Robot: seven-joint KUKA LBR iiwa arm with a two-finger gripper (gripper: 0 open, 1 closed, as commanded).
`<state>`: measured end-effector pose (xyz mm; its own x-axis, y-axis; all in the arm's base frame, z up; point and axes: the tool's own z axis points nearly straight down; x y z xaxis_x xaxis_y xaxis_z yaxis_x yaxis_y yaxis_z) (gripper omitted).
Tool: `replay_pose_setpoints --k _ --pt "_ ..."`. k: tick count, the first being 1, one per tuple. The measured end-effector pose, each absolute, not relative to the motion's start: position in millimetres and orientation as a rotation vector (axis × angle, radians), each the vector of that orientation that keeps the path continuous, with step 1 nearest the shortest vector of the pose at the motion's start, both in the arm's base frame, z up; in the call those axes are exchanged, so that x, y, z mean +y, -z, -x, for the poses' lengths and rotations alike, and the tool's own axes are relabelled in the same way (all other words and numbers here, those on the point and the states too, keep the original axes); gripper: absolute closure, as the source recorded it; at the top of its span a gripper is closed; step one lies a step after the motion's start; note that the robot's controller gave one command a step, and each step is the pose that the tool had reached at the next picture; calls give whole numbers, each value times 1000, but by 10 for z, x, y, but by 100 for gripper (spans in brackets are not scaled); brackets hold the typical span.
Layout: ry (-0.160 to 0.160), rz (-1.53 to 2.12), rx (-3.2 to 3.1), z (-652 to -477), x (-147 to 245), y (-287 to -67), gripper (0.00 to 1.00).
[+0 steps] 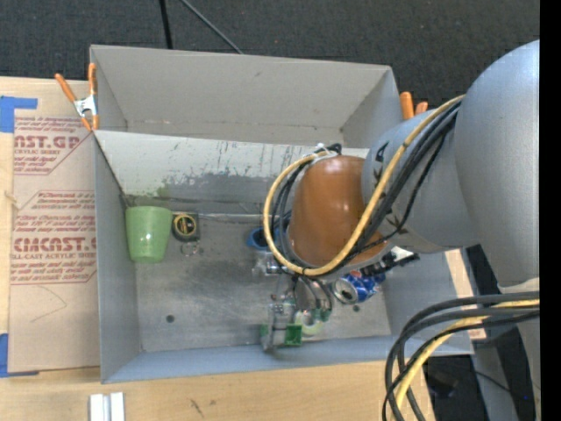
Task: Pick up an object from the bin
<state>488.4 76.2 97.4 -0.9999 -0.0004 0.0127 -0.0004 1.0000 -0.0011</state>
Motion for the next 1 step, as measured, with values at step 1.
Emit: replay_pose_setpoints --k 1 --pt "1 -44 -3146 -4844 527 -690 0"
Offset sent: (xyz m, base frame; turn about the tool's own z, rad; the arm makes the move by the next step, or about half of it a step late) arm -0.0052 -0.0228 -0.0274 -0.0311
